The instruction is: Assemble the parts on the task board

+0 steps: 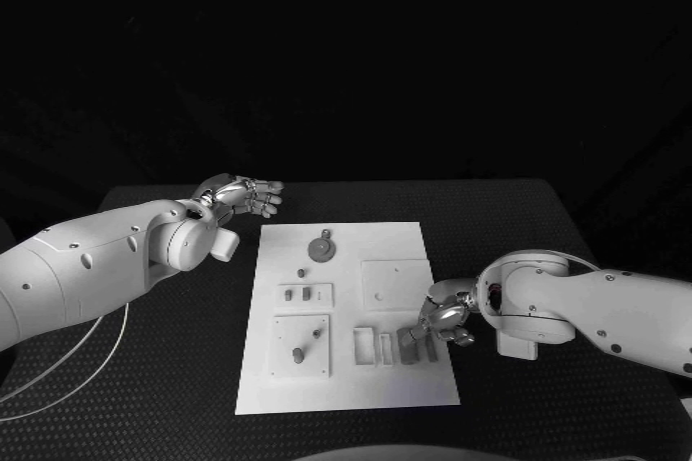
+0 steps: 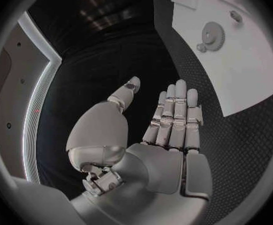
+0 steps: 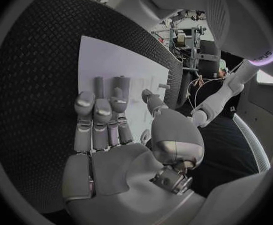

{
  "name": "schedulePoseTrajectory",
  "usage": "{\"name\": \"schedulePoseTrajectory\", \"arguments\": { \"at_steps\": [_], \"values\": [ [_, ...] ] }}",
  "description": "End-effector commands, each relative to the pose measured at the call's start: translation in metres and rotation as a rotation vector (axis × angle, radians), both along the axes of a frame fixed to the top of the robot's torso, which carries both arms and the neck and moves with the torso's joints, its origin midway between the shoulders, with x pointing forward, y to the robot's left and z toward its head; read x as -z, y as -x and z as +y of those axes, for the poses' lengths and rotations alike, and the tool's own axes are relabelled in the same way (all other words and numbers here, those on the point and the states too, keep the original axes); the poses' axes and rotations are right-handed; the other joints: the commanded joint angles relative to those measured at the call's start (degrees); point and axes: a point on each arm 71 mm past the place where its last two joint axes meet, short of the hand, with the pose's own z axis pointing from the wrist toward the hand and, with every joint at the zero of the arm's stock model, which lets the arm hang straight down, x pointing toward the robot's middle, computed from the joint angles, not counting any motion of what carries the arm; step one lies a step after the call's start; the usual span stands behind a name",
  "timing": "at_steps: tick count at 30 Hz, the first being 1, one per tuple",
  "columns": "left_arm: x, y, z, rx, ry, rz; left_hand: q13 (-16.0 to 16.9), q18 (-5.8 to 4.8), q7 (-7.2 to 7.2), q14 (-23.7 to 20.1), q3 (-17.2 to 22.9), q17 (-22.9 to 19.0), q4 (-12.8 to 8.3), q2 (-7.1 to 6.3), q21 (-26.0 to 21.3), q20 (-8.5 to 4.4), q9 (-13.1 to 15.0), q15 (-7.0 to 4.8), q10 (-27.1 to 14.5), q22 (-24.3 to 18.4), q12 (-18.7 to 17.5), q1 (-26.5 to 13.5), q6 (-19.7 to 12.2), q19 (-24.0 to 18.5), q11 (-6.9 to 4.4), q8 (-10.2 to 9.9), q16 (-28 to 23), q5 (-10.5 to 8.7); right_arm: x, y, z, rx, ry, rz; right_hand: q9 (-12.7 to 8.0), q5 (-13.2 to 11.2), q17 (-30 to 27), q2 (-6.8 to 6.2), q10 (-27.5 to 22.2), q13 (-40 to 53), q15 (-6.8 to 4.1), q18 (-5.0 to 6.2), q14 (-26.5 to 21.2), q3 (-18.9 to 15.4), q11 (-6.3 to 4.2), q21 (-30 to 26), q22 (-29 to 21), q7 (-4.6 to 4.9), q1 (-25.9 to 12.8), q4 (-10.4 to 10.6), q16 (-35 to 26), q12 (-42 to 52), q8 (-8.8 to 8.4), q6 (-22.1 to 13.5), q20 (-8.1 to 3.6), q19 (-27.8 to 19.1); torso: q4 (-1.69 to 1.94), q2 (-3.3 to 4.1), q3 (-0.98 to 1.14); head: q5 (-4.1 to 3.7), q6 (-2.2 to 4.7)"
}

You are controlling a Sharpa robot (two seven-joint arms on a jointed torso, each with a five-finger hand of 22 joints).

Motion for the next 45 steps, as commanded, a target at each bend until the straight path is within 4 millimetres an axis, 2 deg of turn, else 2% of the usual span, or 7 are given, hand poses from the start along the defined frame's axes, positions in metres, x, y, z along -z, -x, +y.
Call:
{"name": "schedulePoseTrajectory", "arguments": {
  "at_steps": [1, 5, 9, 15, 20, 28, 45],
  "values": [
    [-0.001, 0.0, -0.002, 0.019, 0.012, -0.009, -0.1, 0.92, -0.33, 0.3, -0.3, 0.1, 0.1, 0.44, -0.4, 0.07, -0.1, 0.16, 0.0, 0.1, 0.0, -0.1, 0.0, 0.4, 0.2, 0.2, -0.2, -0.1, 0.001, -0.002, -0.003, -0.001, 0.033, -0.025, -0.1, 0.2, 0.1, 0.06, 0.3, -0.1, 0.15, 4.9, 0.3, -0.1, -0.04, 0.1, -0.1, 1.09, -0.5, -0.3, -0.4, 0.3, -0.29, 0.8, 0.06, 0.1, 0.05, 0.01, -0.02, -0.03, -0.15],
    [-0.001, 0.0, -0.001, 0.016, 0.011, -0.009, -0.1, 0.92, -0.33, 0.3, -0.3, 0.1, 0.1, 0.43, -0.4, 0.07, -0.1, 0.16, 0.0, 0.1, 0.0, -0.1, 0.0, 0.4, 0.2, 0.2, -0.2, -0.1, 0.003, -0.004, -0.001, -0.001, 0.049, -0.049, -0.2, 0.3, 0.2, 0.16, 0.2, -0.1, 0.17, 4.9, 0.3, -0.1, -0.03, 0.1, -0.1, 1.11, -0.6, -0.4, -0.5, 0.2, -0.42, 0.8, 0.09, 0.1, 0.11, 0.04, -0.01, -0.16, -0.22],
    [-0.001, 0.001, -0.001, 0.016, 0.011, -0.009, -0.1, 0.92, -0.33, 0.3, -0.3, 0.2, 0.1, 0.43, -0.4, 0.07, -0.1, 0.16, 0.0, 0.1, 0.0, -0.1, 0.0, 0.4, 0.2, 0.2, -0.3, -0.1, 0.007, -0.004, 0.002, 0.004, 0.05, -0.051, -0.3, 0.4, 0.2, 0.27, 0.2, -0.2, 0.18, 4.9, 0.3, 0.0, -0.01, 0.1, -0.1, 1.12, -0.7, -0.5, -0.6, 0.2, -0.52, 0.9, 0.13, 0.0, -0.01, -0.01, -0.08, 0.02, -0.27],
    [-0.001, 0.001, -0.001, 0.017, 0.011, -0.007, -0.1, 0.92, -0.33, 0.3, -0.3, 0.2, 0.1, 0.44, -0.4, 0.07, -0.1, 0.16, 0.0, 0.1, 0.0, -0.1, -0.1, 0.4, 0.2, 0.2, -0.3, -0.1, 0.013, -0.003, 0.008, -0.004, 0.065, -0.053, -0.3, 0.7, 0.3, 0.5, 0.1, -0.2, 0.21, 4.9, 0.3, 0.1, 0.0, 0.1, -0.1, 1.12, -0.8, -0.8, -0.7, 0.1, -0.61, 1.1, 0.19, -0.1, -0.02, 0.0, 0.02, 0.16, -0.28],
    [-0.001, 0.002, 0.0, 0.018, 0.011, -0.005, -0.1, 0.93, -0.32, 0.3, -0.3, 0.2, 0.1, 0.43, -0.4, 0.06, -0.1, 0.16, 0.0, 0.1, 0.0, -0.1, -0.1, 0.4, 0.21, 0.2, -0.3, -0.1, 0.019, -0.001, 0.011, -0.011, 0.078, -0.056, -0.4, 0.7, 0.4, 0.55, 0.1, -0.2, 0.22, 4.9, 0.3, 0.1, -0.01, 0.1, -0.1, 1.11, -0.9, -0.9, -0.7, 0.1, -0.62, 1.2, 0.23, -0.1, -0.01, 0.06, -0.05, 0.28, -0.54],
    [-0.001, 0.002, 0.001, 0.018, 0.011, -0.004, -0.1, 0.93, -0.32, 0.3, -0.3, 0.3, 0.1, 0.44, -0.4, 0.07, -0.1, 0.16, 0.0, 0.1, 0.0, -0.1, -0.1, 0.4, 0.21, 0.2, -0.4, -0.11, 0.024, 0.0, 0.019, -0.013, 0.07, -0.054, -0.4, 0.7, 0.5, 0.52, 0.0, -0.3, 0.22, 4.89, 0.3, 0.0, -0.01, 0.1, -0.1, 1.11, -1.0, -1.2, -0.8, 0.1, -0.71, 1.3, 0.29, -0.2, -0.04, 0.02, -0.01, 0.5, -0.82],
    [-0.001, 0.002, 0.001, 0.021, 0.012, 0.0, -0.2, 0.93, -0.3, 0.4, -0.4, 0.4, 0.2, 0.47, -0.5, 0.07, -0.2, 0.16, 0.0, 0.2, 0.0, -0.2, -0.2, 0.4, 0.21, 0.2, -0.4, -0.12, 0.032, 0.0, 0.029, -0.001, 0.064, -0.056, -0.9, 0.3, 0.9, 0.0, -0.3, -0.4, 0.45, 4.9, 0.2, 0.0, 0.24, 0.0, -0.2, 1.37, -2.3, -1.6, -1.3, 0.0, -1.62, 0.8, 0.54, -0.5, 0.03, 0.0, -0.09, 0.84, -0.89]
  ]
}}
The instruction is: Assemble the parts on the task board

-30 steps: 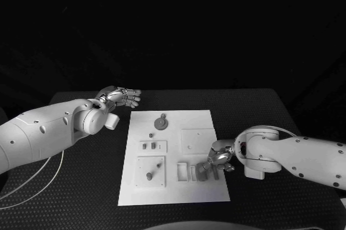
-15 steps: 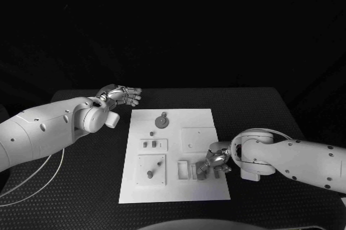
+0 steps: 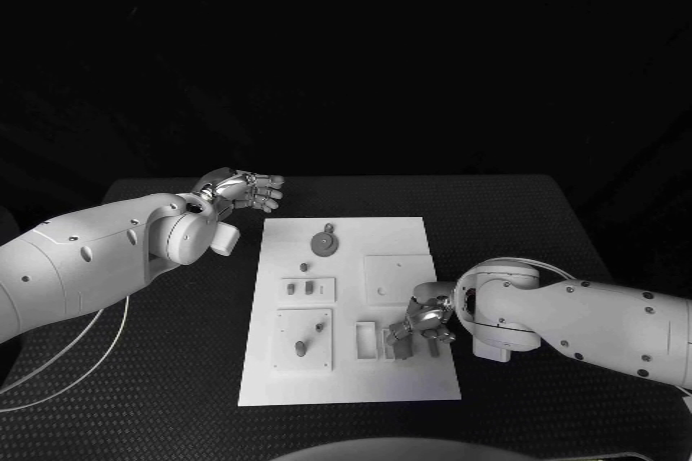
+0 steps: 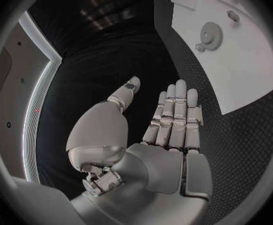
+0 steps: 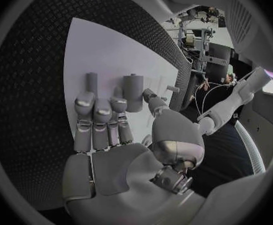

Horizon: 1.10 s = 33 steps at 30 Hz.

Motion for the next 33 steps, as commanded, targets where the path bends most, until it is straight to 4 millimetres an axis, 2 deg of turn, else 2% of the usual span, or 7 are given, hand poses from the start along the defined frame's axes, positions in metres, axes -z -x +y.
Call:
{"name": "schedulePoseTrajectory", "arguments": {
  "at_steps": [1, 6, 12, 21, 24, 28, 33],
  "values": [
    [-0.001, 0.001, -0.003, 0.02, 0.011, -0.004, -0.1, 0.93, -0.32, 0.4, -0.2, 0.1, 0.0, 0.47, -0.3, 0.07, -0.1, 0.16, 0.0, 0.1, 0.0, -0.2, -0.2, 0.4, 0.21, 0.2, -0.2, -0.12, 0.006, 0.002, -0.001, 0.002, 0.02, 0.006, -0.7, -0.1, 0.1, -0.02, -0.4, -0.1, 0.32, 4.89, 0.1, 0.1, 0.11, 0.0, -0.1, 0.45, -0.8, -0.2, -0.2, 0.0, -0.39, -0.4, 0.29, -0.3, 0.04, 0.01, -0.01, 0.15, 0.02],
    [-0.001, 0.001, -0.003, 0.019, 0.01, -0.003, -0.1, 0.93, -0.32, 0.4, -0.2, 0.1, 0.1, 0.48, -0.3, 0.07, -0.1, 0.16, 0.0, 0.1, 0.0, -0.2, -0.2, 0.4, 0.21, 0.2, -0.2, -0.12, 0.007, 0.002, -0.001, 0.004, 0.023, 0.005, -0.8, 0.7, 0.3, 0.16, -0.5, -0.1, 0.37, 4.89, 0.2, 0.6, 0.16, 0.2, -0.1, 0.5, -0.6, -0.8, -0.3, 0.1, -0.58, -0.3, 0.26, -0.2, -0.03, -0.01, -0.03, 0.18, -0.15],
    [-0.001, 0.001, -0.002, 0.017, 0.009, -0.003, -0.1, 0.94, -0.31, 0.4, -0.2, 0.1, 0.1, 0.49, -0.3, 0.06, -0.1, 0.15, 0.0, 0.1, 0.0, -0.2, -0.2, 0.4, 0.21, 0.2, -0.2, -0.12, 0.006, 0.004, -0.004, 0.017, 0.017, 0.006, -0.4, 1.7, 0.9, 3.78, 0.0, -0.1, 0.05, 4.89, 0.7, 2.4, -0.26, 0.8, 0.0, 0.03, 0.6, -2.4, -0.3, 0.5, 0.08, 1.6, 0.44, 0.2, -0.02, -0.07, -0.07, 0.09, 0.04],
    [-0.001, 0.001, -0.003, 0.02, 0.009, 0.0, -0.1, 0.96, -0.29, 0.4, -0.1, 0.3, 0.0, 0.54, -0.3, 0.04, -0.1, 0.13, 0.0, 0.1, 0.0, 0.0, -0.2, 0.4, 0.2, 0.3, -0.3, 0.04, -0.013, 0.003, -0.008, 0.085, -0.045, 0.004, -0.3, 2.6, 1.2, 4.0, 0.3, -0.4, -0.07, 4.89, 0.9, 4.1, -0.43, 1.0, 0.0, -0.16, 0.5, -2.8, -0.5, 0.5, 0.16, 2.5, 0.82, 0.2, -0.09, -0.04, -0.06, 0.22, 0.52],
    [-0.001, 0.001, -0.004, 0.025, 0.011, 0.001, -0.2, 0.94, -0.28, 0.5, 0.2, 0.6, -0.1, 0.79, -0.4, 0.05, -0.2, 0.15, 0.0, 0.3, 0.0, 0.3, -0.2, 0.5, 0.21, 0.4, -0.5, 2.14, -0.022, 0.001, -0.006, 0.087, -0.057, -0.005, -0.3, 2.8, 1.2, 4.18, 0.0, -0.6, -0.03, 4.89, 0.6, 4.5, -0.43, 0.9, -0.1, -0.14, 0.0, -2.5, -0.9, 0.2, 0.1, 2.6, 1.03, -0.1, -0.12, -0.05, -0.08, 0.42, 0.58],
    [-0.001, 0.0, -0.006, 0.026, 0.011, 0.0, -0.2, 0.92, -0.28, 0.6, 0.2, 0.7, -0.1, 0.78, -0.4, 0.06, -0.2, 0.14, 0.0, 0.3, 0.0, 0.3, -0.2, 0.5, 0.22, 0.4, -0.6, 2.29, -0.032, -0.002, -0.004, 0.099, -0.065, -0.017, -0.2, 3.0, 1.3, 4.47, 0.1, -0.7, -0.07, 4.89, 0.5, 5.0, -0.49, 0.9, -0.1, -0.24, -0.2, -2.6, -1.0, 0.1, 0.15, 3.0, 1.2, -0.3, -0.02, -0.05, -0.05, 0.41, 0.69],
    [-0.001, 0.0, -0.008, 0.03, -0.01, -0.005, -0.3, 0.92, -0.27, 0.6, 0.2, 0.7, -0.1, 0.78, -0.4, 0.06, -0.2, 0.13, 0.0, 0.4, 0.0, 0.3, -0.2, 0.5, 0.23, 0.4, -0.6, 2.31, -0.034, -0.001, 0.001, 0.103, -0.073, 0.018, -0.3, 2.9, 1.4, 4.35, 0.1, -0.7, -0.09, 4.89, 0.5, 5.2, -0.51, 0.9, -0.1, -0.25, -0.5, -2.6, -1.1, 0.1, 0.1, 3.0, 1.32, -0.3, 0.06, -0.16, -0.2, 0.29, 1.07]
  ]
}}
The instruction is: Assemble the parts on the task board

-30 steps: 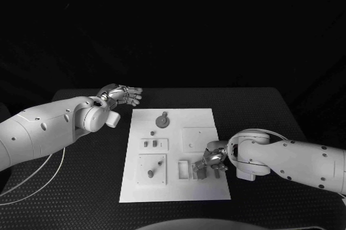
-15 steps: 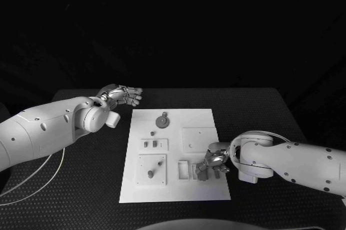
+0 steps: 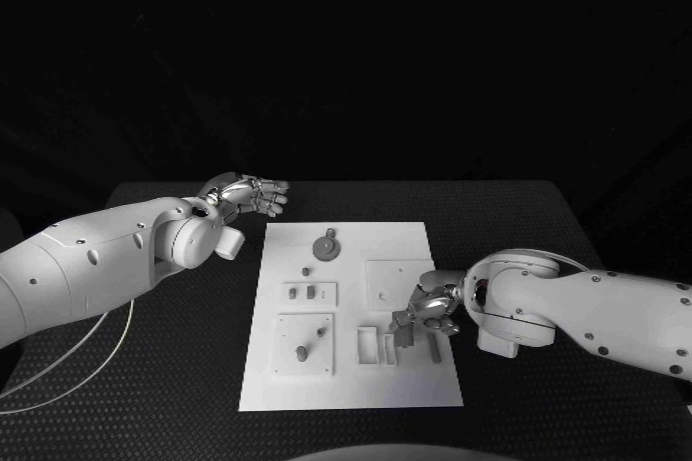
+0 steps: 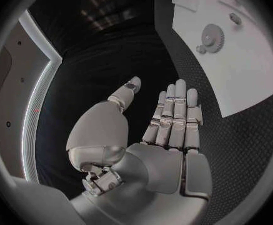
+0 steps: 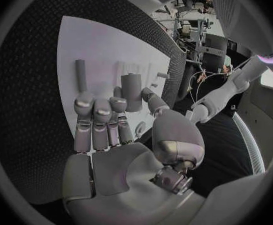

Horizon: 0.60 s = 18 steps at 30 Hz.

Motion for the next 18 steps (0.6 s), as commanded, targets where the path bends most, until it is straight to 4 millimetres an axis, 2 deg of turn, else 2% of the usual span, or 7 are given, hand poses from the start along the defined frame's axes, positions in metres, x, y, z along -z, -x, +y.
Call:
{"name": "schedulePoseTrajectory", "arguments": {
  "at_steps": [1, 9, 11, 18],
  "values": [
    [-0.001, 0.0, -0.004, 0.024, -0.012, -0.008, -0.1, 0.92, -0.29, 0.4, 0.2, 0.1, -0.1, 0.39, -0.2, 0.06, -0.1, -0.08, 0.0, 0.1, 0.0, -0.1, -0.2, 0.5, 0.23, 0.4, -0.2, 0.26, 0.001, 0.003, 0.005, 0.029, -0.019, 0.06, 0.0, 0.2, 0.1, -0.01, 0.1, -0.1, -0.17, 4.75, 0.0, 0.4, -0.23, 0.0, 0.0, 0.6, -0.7, 0.2, -0.5, -0.2, 0.02, 1.0, 0.36, -0.1, 0.07, -0.09, -0.15, -0.01, 0.33],
    [-0.001, 0.0, -0.01, 0.036, -0.007, -0.011, -0.1, 0.92, -0.27, 0.4, 0.1, 0.2, -0.1, 0.33, -0.2, 0.05, -0.1, -0.09, 0.0, 0.1, 0.0, -0.1, -0.2, 0.6, 0.23, 0.4, -0.2, 0.26, 0.004, 0.001, 0.023, 0.005, -0.036, 0.092, 0.0, -0.1, 0.3, -0.07, 0.0, -0.2, -0.13, 4.75, -0.1, 0.5, -0.2, 0.1, 0.0, 0.64, -1.6, 0.3, -0.6, -0.3, -0.15, 1.0, 0.53, -0.3, 0.07, -0.01, -0.1, 0.65, 0.37],
    [-0.001, 0.0, -0.011, 0.037, -0.007, -0.011, -0.1, 0.92, -0.27, 0.4, 0.1, 0.2, -0.1, 0.32, -0.2, 0.05, -0.1, -0.09, 0.0, 0.1, 0.0, -0.1, -0.2, 0.6, 0.23, 0.4, -0.2, 0.26, 0.005, 0.0, 0.027, 0.002, -0.035, 0.092, 0.0, -0.1, 0.3, -0.09, 0.0, -0.2, -0.12, 4.75, -0.1, 0.5, -0.19, 0.1, 0.0, 0.64, -1.8, 0.3, -0.6, -0.3, -0.17, 1.0, 0.55, -0.3, 0.04, -0.01, -0.13, 0.68, 0.36],
    [-0.001, 0.0, -0.011, 0.037, -0.006, -0.012, -0.1, 0.91, -0.27, 0.4, 0.1, 0.2, -0.1, 0.3, -0.2, 0.05, -0.1, -0.09, 0.0, 0.2, 0.0, -0.2, -0.2, 0.6, 0.24, 0.4, -0.3, 0.25, 0.018, 0.002, 0.037, -0.028, -0.006, 0.106, 0.0, -0.7, 0.4, -0.22, 0.0, -0.1, -0.13, 4.75, -0.1, 0.6, -0.23, 0.2, 0.0, 0.6, -2.3, 0.4, -0.6, -0.2, -0.19, 1.2, 0.62, -0.4, 0.15, 0.06, 0.0, 0.79, 0.3]
  ]
}}
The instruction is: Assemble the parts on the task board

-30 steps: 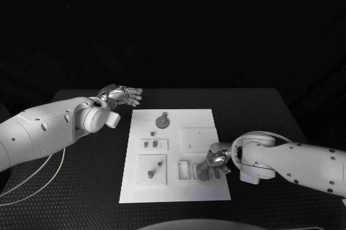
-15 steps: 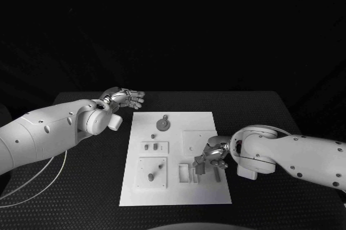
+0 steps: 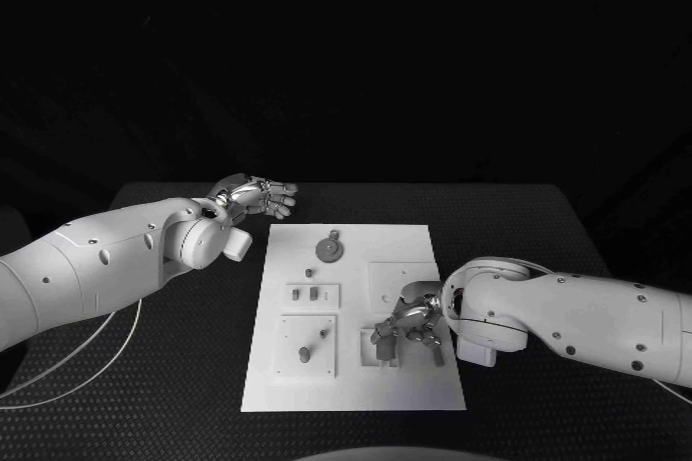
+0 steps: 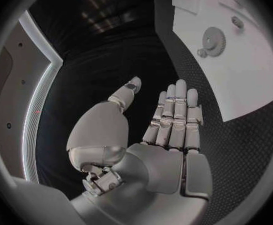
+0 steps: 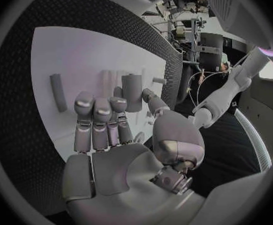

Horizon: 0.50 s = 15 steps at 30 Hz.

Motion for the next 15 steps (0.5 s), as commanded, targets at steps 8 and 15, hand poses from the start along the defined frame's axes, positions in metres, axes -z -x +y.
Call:
{"name": "schedulePoseTrajectory", "arguments": {
  "at_steps": [8, 15],
  "values": [
    [-0.0012, 0.0004, -0.0032, 0.021, 0.004, -0.006, -0.1, 0.91, -0.29, 0.4, 0.1, 0.2, -0.1, 0.3, -0.2, -0.16, -0.1, -0.08, 0.0, 0.1, 0.0, -0.2, -0.2, 0.4, 0.24, 0.2, -0.3, 0.25, 0.0088, 0.0036, 0.0071, -0.036, 0.018, 0.038, 0.0, -0.5, 0.2, 0.11, 0.1, 0.0, -0.29, 4.33, 0.0, 0.4, -0.29, 0.4, 0.0, 0.53, -0.7, -0.1, -0.2, 0.0, -0.18, 1.3, 0.4, -0.1, 0.04, 0.09, 0.03, 0.42, -0.19],
    [-0.0014, 0.0006, -0.0029, 0.02, 0.004, -0.006, -0.1, 0.91, -0.29, 0.4, 0.1, 0.2, -0.1, 0.28, -0.2, -0.16, -0.1, -0.08, 0.0, 0.1, 0.0, -0.2, -0.2, 0.4, 0.24, 0.2, -0.4, 0.24, 0.0102, 0.0033, 0.0112, -0.033, 0.009, 0.03, 0.0, -0.6, 0.3, 0.09, 0.1, 0.0, -0.31, 4.33, 0.0, 0.5, -0.31, 0.4, 0.0, 0.52, -0.8, -0.1, -0.2, 0.0, -0.2, 1.4, 0.4, -0.1, -0.1, 0.06, 0.06, 0.6, -0.3]
  ]
}}
